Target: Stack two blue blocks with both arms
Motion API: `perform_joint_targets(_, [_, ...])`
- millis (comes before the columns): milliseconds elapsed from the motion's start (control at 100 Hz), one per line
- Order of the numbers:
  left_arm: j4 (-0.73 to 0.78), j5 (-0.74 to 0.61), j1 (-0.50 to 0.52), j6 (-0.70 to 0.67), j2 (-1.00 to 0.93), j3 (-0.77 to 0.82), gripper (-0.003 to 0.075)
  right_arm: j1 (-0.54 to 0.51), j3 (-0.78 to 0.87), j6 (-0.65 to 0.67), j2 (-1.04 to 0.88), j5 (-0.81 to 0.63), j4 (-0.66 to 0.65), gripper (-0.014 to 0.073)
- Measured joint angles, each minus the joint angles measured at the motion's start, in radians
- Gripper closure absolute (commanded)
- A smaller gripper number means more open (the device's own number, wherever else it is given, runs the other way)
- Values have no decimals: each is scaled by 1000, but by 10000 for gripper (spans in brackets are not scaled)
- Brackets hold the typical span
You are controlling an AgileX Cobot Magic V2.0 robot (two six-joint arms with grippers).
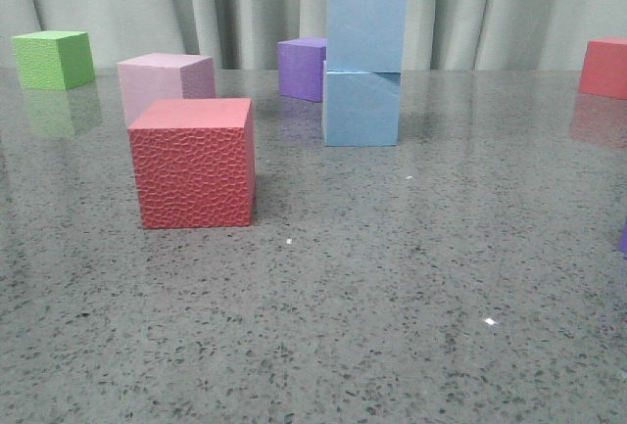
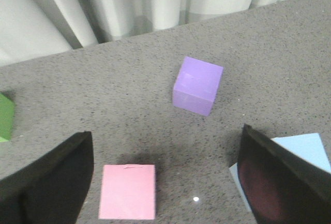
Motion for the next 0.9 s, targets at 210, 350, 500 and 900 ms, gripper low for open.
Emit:
perform_joint_targets(210, [-4,2,62,33,-109,141,173,0,0,0,0,2,0,-69])
perform_joint_targets(350, [-4,2,112,37,-209,263,173,0,0,0,0,2,0,-69])
perform_joint_targets(500, [-4,-41,149,37,-343,418,173,0,0,2,0,2,0,-69])
perform_joint_targets(900, [-15,-234,300,37,-712,928,173,0,0,15,0,18,0,-69])
